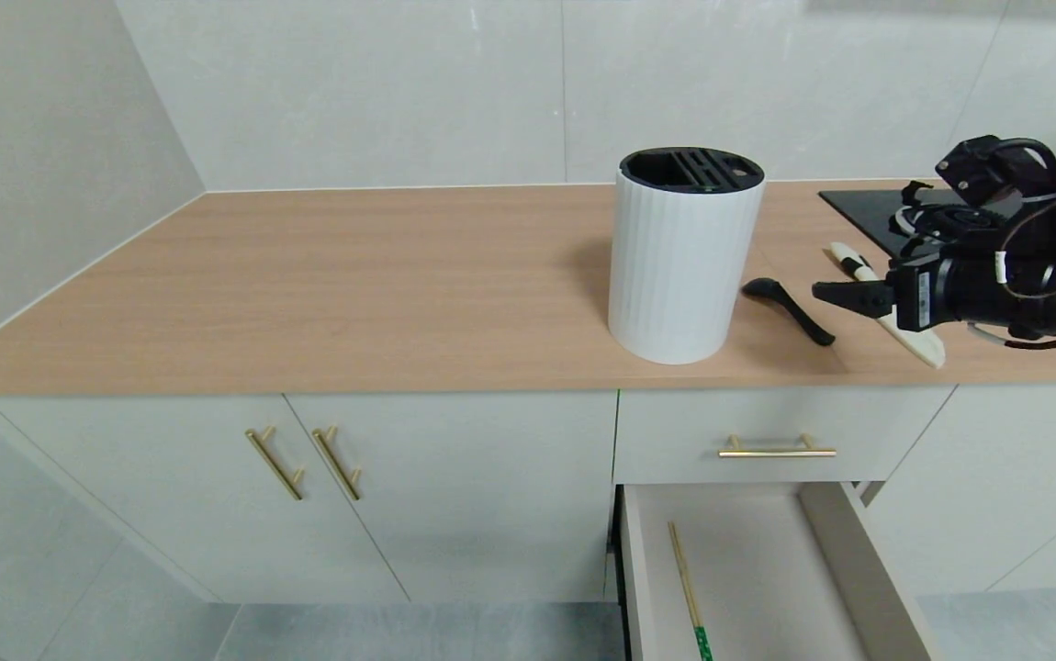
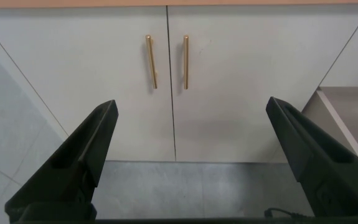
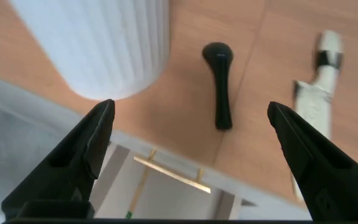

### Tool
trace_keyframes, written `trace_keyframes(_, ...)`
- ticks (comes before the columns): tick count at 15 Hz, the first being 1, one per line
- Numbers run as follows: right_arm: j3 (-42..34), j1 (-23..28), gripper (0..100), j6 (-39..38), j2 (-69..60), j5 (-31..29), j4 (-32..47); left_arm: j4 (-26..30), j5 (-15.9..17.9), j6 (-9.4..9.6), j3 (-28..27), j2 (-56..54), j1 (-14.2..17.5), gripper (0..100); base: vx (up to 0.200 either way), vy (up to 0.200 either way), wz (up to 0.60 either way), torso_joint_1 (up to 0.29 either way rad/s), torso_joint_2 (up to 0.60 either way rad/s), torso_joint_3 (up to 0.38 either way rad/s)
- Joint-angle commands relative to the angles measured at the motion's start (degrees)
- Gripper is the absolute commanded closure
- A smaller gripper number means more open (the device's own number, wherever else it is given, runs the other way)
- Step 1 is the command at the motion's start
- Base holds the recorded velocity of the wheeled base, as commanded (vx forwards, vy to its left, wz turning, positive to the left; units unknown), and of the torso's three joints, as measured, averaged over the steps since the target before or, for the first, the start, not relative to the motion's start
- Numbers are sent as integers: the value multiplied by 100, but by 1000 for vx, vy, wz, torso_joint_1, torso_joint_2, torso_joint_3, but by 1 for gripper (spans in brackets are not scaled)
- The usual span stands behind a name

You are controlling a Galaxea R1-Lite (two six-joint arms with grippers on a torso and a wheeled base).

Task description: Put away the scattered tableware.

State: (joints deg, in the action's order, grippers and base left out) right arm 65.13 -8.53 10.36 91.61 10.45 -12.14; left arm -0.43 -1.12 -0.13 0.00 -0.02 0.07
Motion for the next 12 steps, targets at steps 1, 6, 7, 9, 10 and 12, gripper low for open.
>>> trace_keyframes(1, 96, 291, 0, 10, 867, 80, -517, -1, -2, -4, 0, 2, 1, 0, 0, 0, 0, 0, 0, 0)
trace_keyframes(6, 122, 467, 0, 10, 1377, 300, -878, -1, -2, -4, 0, 2, 1, 0, 0, 0, 0, 0, 0, 0)
trace_keyframes(7, 131, 467, 0, 18, 1482, 300, -939, -1, -2, -4, 0, 2, 1, 0, 0, 0, 0, 0, 0, 0)
trace_keyframes(9, 140, 467, 0, 10, 1755, 300, -1291, -1, -2, -4, 0, 2, 1, 0, 0, 0, 0, 0, 0, 0)
trace_keyframes(10, 149, 467, 0, 10, 1878, 300, -1466, -1, -2, -4, 0, 2, 1, 0, 0, 0, 0, 0, 0, 0)
trace_keyframes(12, 157, 467, 0, 10, 2018, 300, -1590, -1, -2, -4, 0, 2, 1, 0, 0, 0, 0, 0, 0, 0)
